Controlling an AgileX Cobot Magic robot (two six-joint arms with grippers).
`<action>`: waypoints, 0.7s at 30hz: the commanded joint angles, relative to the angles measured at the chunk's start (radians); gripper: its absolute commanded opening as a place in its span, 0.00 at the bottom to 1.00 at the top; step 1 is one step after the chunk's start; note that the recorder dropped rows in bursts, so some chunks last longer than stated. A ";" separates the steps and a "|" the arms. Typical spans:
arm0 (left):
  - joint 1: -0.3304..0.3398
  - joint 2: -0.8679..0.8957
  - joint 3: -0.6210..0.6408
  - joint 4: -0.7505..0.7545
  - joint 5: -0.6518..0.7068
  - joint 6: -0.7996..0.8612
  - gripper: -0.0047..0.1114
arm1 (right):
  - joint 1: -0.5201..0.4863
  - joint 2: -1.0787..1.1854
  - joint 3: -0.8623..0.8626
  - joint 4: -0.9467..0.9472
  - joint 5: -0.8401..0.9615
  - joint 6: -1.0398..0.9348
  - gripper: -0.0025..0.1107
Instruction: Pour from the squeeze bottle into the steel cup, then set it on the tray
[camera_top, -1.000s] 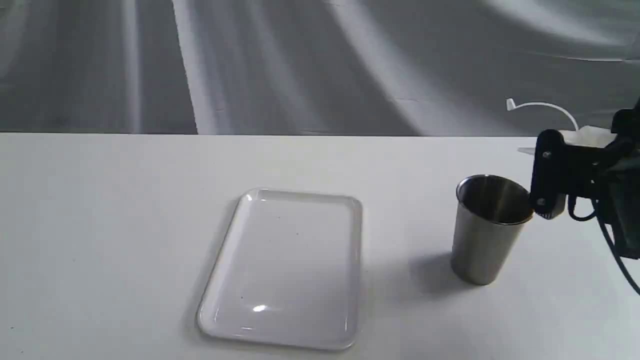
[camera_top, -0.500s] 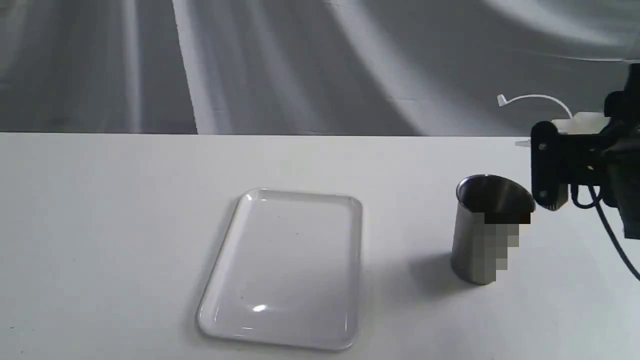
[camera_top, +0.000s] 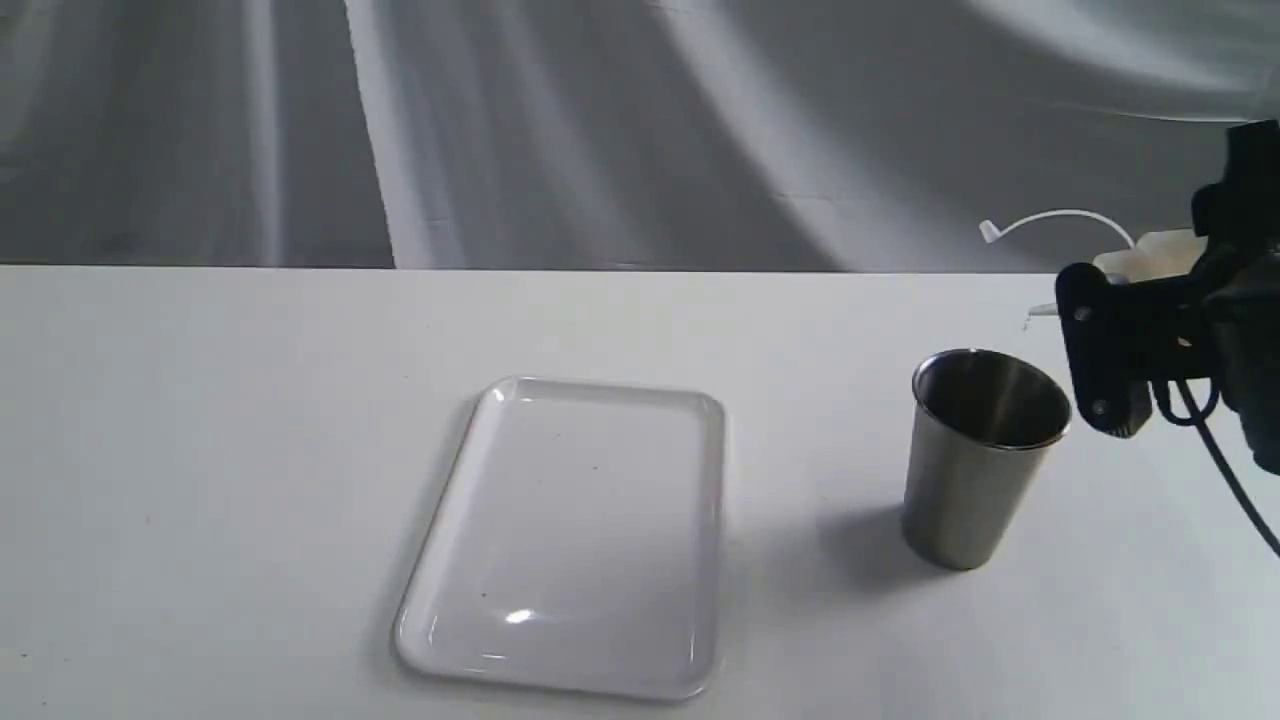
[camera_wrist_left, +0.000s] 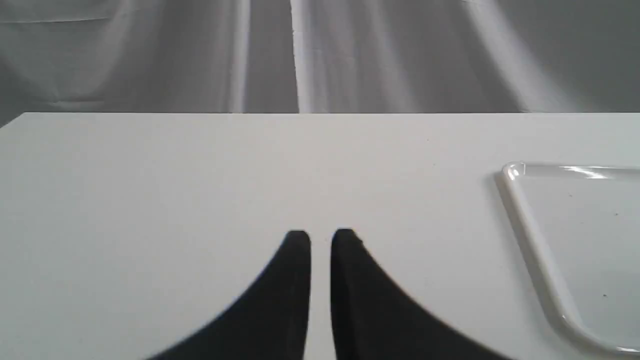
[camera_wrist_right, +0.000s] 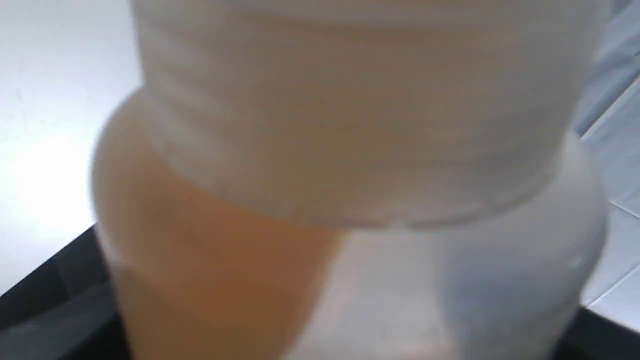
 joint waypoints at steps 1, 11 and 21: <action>-0.002 -0.003 0.004 0.000 -0.007 -0.004 0.11 | -0.009 -0.007 -0.008 -0.030 0.021 -0.027 0.02; -0.002 -0.003 0.004 0.000 -0.007 -0.001 0.11 | -0.009 -0.007 -0.008 -0.030 0.021 -0.094 0.02; -0.002 -0.003 0.004 0.000 -0.007 -0.005 0.11 | -0.009 -0.007 -0.008 -0.030 0.021 -0.096 0.02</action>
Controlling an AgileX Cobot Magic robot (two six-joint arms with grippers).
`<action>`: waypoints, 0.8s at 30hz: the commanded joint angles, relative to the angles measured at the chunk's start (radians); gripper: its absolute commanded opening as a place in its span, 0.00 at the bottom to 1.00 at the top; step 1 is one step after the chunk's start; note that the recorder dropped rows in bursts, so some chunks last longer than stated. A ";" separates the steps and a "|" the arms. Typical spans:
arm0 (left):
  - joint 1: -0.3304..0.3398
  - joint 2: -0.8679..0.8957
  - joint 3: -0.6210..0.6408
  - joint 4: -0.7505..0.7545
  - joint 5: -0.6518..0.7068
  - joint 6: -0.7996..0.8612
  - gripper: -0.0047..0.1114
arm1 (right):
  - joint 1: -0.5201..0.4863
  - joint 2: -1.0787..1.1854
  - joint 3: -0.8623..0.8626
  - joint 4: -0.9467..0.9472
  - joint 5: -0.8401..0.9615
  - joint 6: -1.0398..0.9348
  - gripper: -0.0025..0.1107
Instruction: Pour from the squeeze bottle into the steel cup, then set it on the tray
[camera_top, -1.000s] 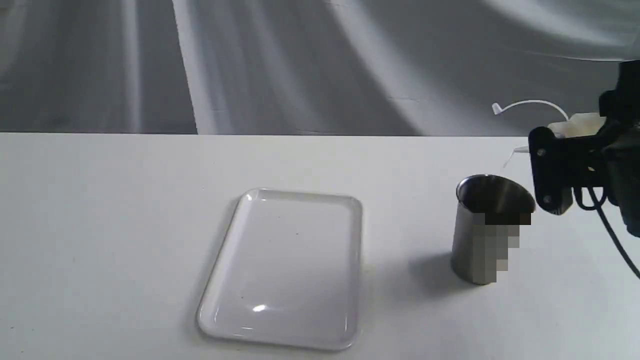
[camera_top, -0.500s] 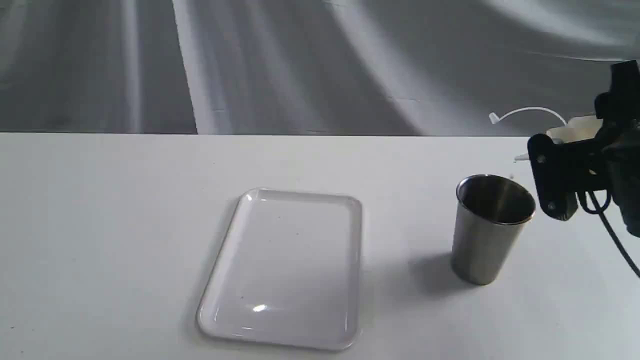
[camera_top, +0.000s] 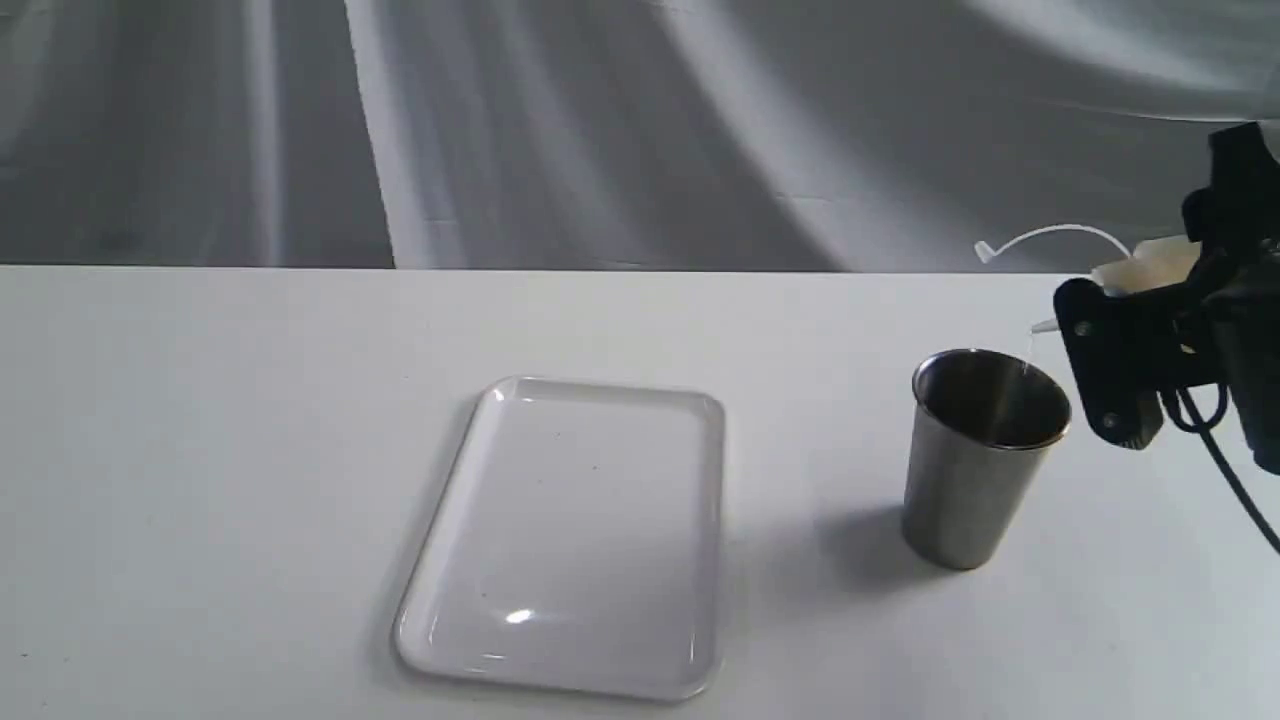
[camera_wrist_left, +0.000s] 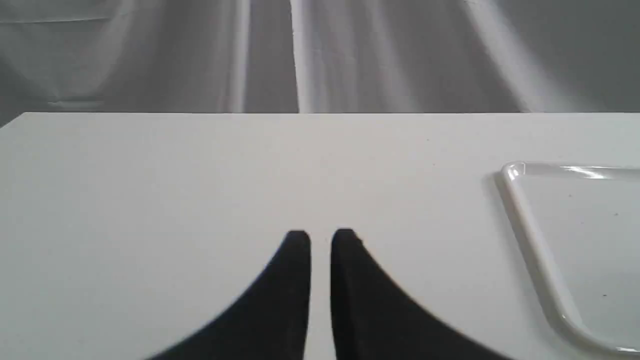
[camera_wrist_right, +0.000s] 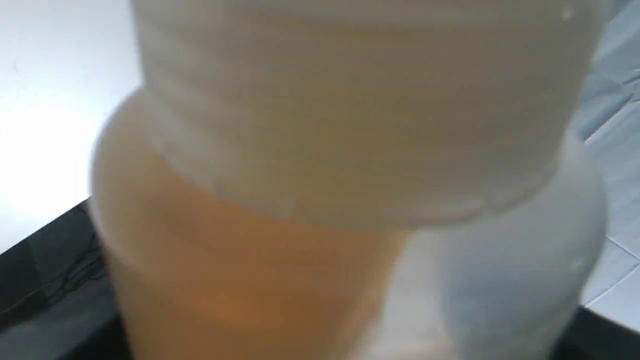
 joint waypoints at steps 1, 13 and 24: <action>-0.002 -0.003 0.004 0.000 -0.007 -0.005 0.11 | -0.009 -0.007 -0.008 -0.027 0.021 -0.004 0.02; -0.002 -0.003 0.004 0.000 -0.007 -0.002 0.11 | -0.009 -0.007 -0.008 -0.027 0.006 0.009 0.02; -0.002 -0.003 0.004 0.000 -0.007 -0.005 0.11 | -0.009 -0.007 -0.008 -0.027 0.002 0.209 0.02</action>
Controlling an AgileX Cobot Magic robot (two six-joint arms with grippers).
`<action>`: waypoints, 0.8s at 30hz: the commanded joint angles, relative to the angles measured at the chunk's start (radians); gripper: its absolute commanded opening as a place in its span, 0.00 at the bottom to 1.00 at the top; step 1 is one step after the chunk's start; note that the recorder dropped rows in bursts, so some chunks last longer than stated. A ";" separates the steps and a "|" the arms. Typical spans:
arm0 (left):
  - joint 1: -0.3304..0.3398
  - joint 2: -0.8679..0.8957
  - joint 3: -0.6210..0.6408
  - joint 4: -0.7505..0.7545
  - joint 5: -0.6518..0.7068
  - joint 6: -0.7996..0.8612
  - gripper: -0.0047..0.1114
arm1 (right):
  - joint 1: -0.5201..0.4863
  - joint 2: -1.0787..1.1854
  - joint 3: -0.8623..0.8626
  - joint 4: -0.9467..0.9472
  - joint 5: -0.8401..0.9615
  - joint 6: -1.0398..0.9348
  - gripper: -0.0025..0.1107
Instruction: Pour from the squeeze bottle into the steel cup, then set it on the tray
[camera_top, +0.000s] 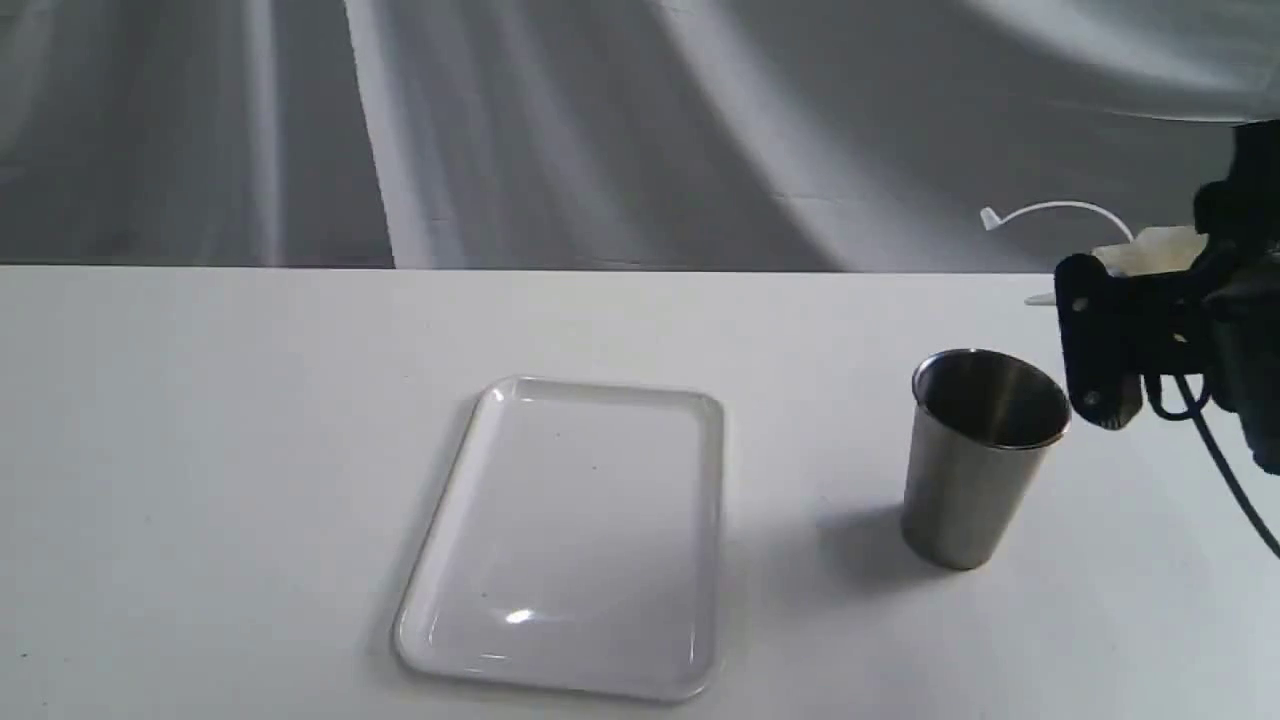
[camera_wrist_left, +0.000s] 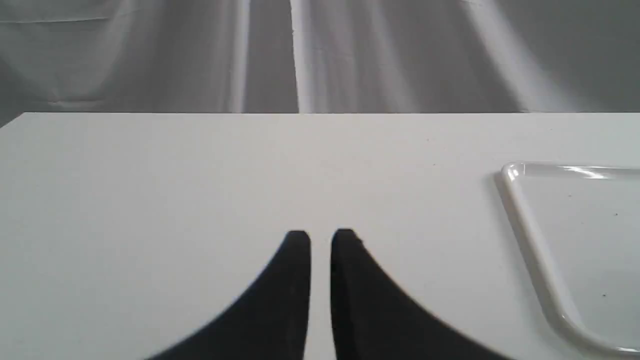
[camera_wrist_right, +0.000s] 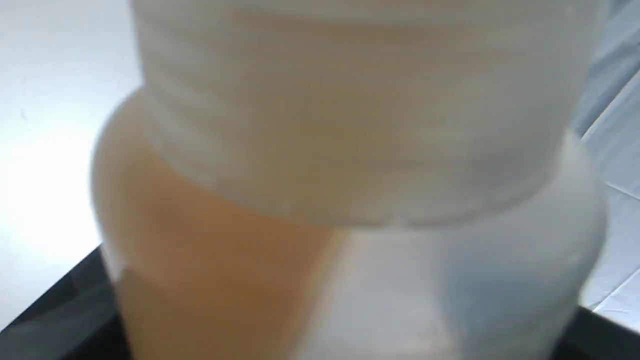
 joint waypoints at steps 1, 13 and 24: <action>-0.002 -0.003 0.004 0.000 -0.007 -0.005 0.11 | -0.009 -0.007 -0.008 -0.027 0.008 0.070 0.02; -0.002 -0.003 0.004 0.000 -0.007 -0.003 0.11 | -0.009 -0.007 -0.006 -0.020 -0.040 0.443 0.02; -0.002 -0.003 0.004 0.000 -0.007 -0.005 0.11 | -0.076 -0.105 0.055 -0.027 -0.167 0.976 0.02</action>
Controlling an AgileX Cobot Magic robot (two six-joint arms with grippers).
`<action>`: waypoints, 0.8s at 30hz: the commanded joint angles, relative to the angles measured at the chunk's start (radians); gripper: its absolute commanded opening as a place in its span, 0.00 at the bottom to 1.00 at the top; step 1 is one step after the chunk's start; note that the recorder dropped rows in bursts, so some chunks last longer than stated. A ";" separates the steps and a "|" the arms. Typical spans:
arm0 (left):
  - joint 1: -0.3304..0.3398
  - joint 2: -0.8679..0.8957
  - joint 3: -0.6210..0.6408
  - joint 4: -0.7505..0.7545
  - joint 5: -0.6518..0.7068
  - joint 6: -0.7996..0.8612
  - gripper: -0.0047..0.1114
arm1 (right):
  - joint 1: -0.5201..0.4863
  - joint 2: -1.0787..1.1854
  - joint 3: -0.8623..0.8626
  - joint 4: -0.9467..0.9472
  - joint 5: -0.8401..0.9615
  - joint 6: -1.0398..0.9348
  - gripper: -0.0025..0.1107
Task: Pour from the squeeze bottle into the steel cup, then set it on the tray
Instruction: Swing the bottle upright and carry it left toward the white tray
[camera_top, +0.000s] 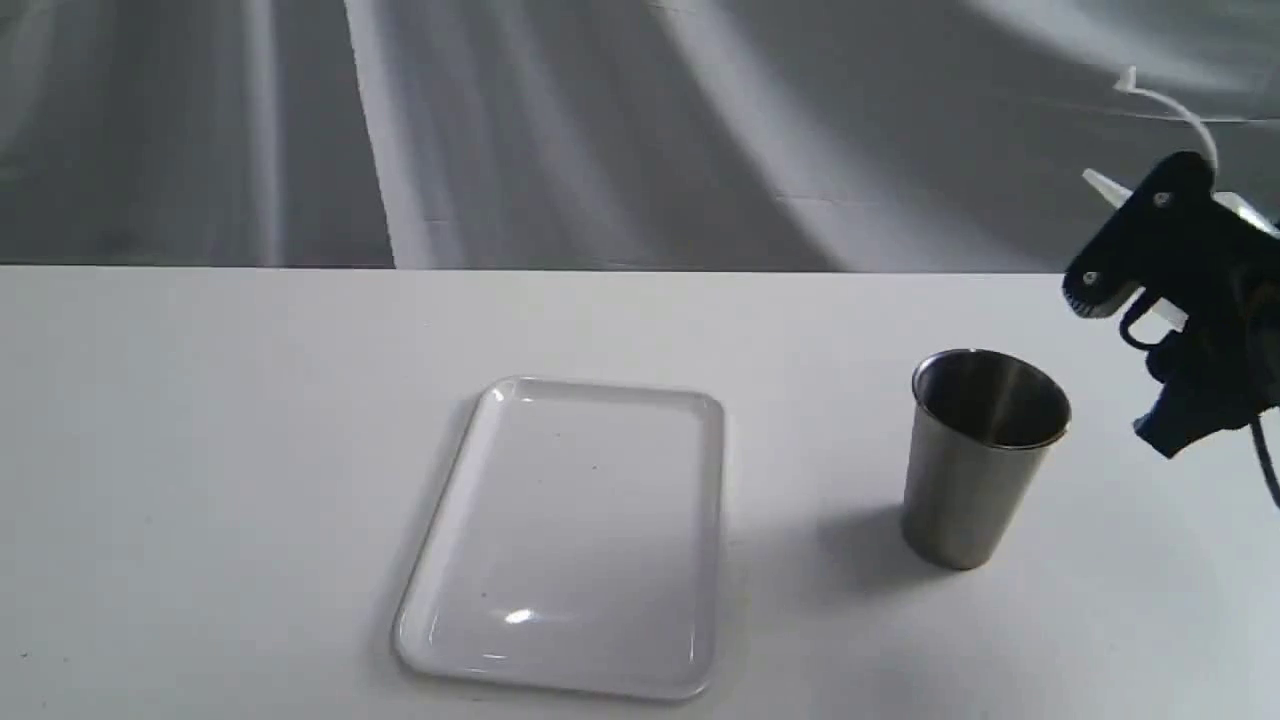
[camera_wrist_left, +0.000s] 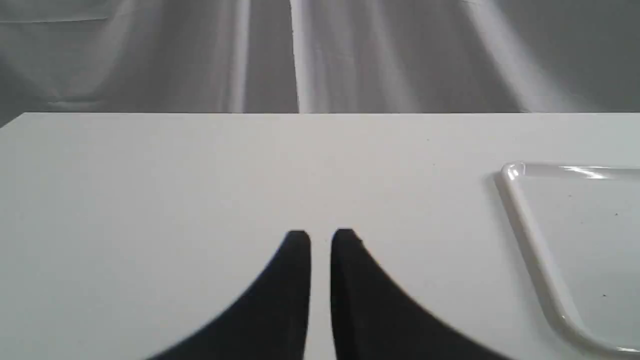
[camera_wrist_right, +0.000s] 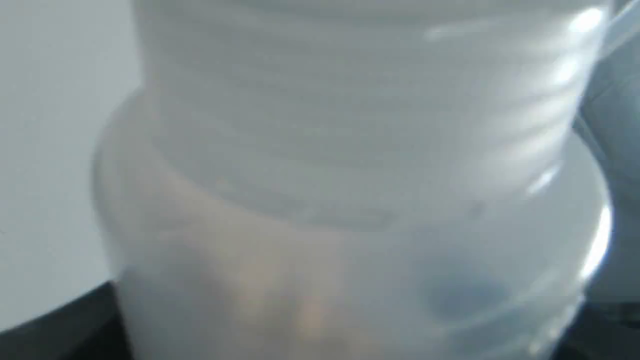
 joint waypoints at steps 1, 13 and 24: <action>-0.002 -0.003 0.004 0.000 -0.007 -0.005 0.11 | -0.026 -0.059 0.006 -0.027 -0.039 0.163 0.02; -0.002 -0.003 0.004 0.000 -0.007 -0.004 0.11 | -0.037 -0.217 0.006 -0.027 -0.285 0.407 0.02; -0.002 -0.003 0.004 0.000 -0.007 -0.006 0.11 | -0.036 -0.415 0.006 -0.027 -0.436 0.416 0.02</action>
